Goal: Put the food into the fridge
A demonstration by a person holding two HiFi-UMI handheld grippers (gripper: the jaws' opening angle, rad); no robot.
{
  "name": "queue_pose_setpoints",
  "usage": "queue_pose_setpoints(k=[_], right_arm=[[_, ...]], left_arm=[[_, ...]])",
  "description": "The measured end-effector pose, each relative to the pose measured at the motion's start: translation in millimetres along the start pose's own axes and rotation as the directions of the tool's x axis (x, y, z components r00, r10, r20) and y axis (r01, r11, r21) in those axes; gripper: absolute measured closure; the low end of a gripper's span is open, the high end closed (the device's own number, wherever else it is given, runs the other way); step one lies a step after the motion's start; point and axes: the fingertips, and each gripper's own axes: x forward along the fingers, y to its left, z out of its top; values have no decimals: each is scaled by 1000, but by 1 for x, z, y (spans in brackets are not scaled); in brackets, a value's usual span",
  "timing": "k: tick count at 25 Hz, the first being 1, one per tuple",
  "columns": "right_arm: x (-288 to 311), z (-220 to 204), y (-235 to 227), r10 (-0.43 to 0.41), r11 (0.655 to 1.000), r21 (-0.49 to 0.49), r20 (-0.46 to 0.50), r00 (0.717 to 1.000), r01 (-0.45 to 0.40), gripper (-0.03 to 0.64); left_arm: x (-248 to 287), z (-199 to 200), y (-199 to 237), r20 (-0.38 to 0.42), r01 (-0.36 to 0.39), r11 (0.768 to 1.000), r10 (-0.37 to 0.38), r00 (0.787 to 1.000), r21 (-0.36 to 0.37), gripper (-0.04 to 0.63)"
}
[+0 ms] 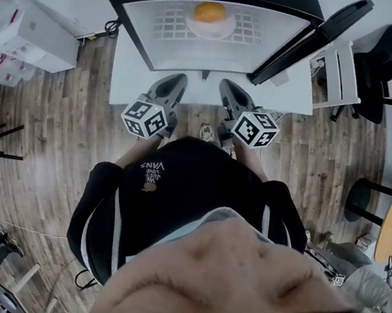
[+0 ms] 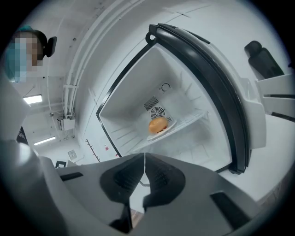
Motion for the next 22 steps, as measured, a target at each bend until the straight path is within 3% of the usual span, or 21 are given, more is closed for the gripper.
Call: queue_pose_setpoints(k=[22], right_arm=[[-18,-28,24,-80,996,-46,20,997,81,604]], left_arm=[[-35,-9,-9,-14,77,996,-76,997,36,574]])
